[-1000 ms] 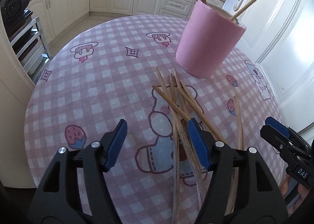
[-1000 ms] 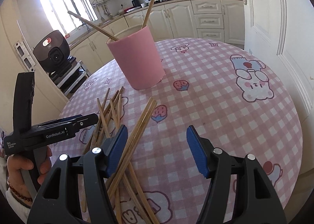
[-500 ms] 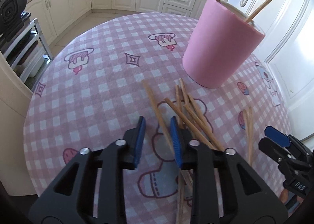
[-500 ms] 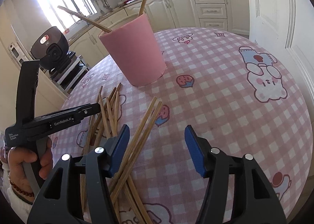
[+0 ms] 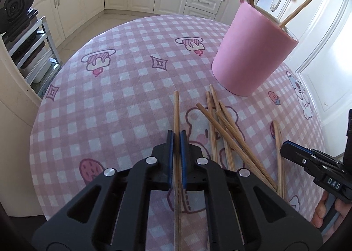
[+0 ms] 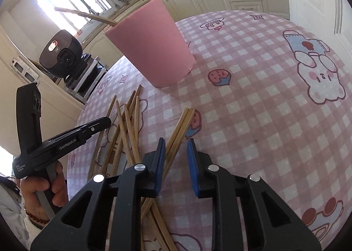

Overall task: Organize utensils
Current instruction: 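Close the left tool on another chopstick while the right tool grasps one too, then lift the left tool's chopstick over the pink cup while the right tool carries its own there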

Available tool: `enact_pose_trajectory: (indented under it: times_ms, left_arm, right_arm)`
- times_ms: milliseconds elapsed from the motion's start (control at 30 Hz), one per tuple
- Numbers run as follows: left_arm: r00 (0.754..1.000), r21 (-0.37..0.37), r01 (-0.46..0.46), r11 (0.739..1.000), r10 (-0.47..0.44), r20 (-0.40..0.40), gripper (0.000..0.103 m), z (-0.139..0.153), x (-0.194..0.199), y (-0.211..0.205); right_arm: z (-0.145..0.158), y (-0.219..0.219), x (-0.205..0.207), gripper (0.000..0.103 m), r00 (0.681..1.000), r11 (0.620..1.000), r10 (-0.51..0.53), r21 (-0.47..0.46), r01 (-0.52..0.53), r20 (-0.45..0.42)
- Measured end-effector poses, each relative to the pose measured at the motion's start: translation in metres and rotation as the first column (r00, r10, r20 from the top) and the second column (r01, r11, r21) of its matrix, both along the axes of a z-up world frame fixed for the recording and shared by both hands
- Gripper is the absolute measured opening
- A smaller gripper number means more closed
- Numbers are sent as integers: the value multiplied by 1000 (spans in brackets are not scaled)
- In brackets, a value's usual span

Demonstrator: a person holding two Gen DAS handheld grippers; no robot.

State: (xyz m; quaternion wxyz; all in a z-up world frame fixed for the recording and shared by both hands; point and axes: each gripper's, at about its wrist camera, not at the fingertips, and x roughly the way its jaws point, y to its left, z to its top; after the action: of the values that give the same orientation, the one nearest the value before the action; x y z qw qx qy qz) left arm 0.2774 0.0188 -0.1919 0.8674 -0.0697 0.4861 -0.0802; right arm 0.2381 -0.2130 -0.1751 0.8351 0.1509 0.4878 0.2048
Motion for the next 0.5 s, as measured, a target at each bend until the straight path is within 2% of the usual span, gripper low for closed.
enact_pose_trajectory:
  times_ms: [200,333,500]
  left_arm:
    - [1000,-13,-8,1000,8,8,6,2,-11,10]
    - [1000,-54,-5,999,5,1,6,2,-14,16]
    - [1000,-78,2,997,-1,16,6,9,-18,19]
  right_arm:
    - [1,-4,-1,13,1000,1000,-13,-4,13,-11]
    - [-2,0,-1,13,1000,1000,5,22,-4,-28]
    - [0,4,1,8,1000,1000,-4,18,4,-21]
